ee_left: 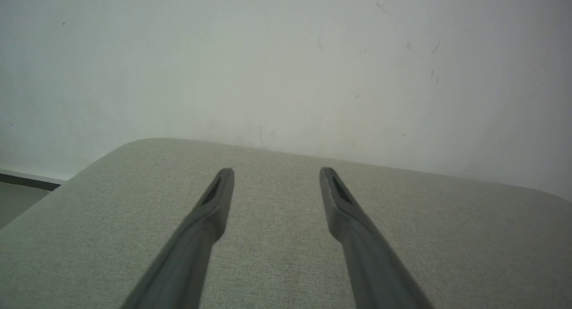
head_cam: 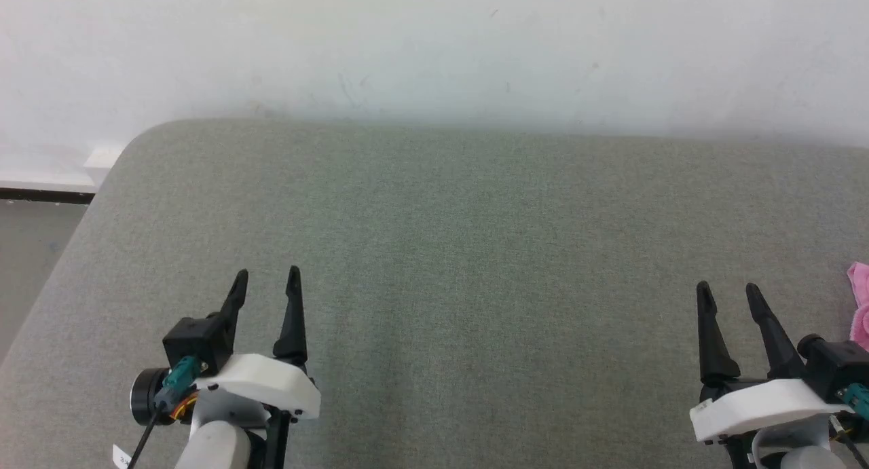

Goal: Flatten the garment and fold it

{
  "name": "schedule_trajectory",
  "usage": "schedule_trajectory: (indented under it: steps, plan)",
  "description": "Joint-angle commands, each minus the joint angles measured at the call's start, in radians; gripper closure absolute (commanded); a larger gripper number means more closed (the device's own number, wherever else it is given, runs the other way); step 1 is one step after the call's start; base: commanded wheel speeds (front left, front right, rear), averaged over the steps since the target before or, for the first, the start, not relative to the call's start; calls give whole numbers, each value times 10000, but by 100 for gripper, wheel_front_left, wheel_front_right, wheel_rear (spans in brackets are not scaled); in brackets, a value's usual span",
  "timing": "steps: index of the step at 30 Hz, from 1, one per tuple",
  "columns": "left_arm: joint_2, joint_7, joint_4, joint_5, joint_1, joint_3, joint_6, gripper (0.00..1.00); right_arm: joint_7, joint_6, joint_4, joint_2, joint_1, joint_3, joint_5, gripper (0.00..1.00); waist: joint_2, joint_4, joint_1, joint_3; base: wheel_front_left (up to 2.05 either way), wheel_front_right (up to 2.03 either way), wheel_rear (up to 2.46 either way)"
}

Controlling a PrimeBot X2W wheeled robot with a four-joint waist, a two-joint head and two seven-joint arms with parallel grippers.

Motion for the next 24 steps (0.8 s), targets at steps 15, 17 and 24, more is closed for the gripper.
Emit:
schedule_trajectory:
  steps: [15,17,24]
  plan:
    - [-170,-242,333,-66,153,-171,114,0,-46,-9,400,28,238,-22,-158,0,0,-57,-1,-217,0,0,0]
    - [-195,-269,358,-93,168,-198,93,0,-46,-9,402,28,248,-15,-151,0,0,-66,-1,-230,0,0,0]
    - [-213,-327,451,-120,195,-258,107,0,-47,-9,374,28,272,1,-113,0,0,-90,-1,-222,0,0,0]
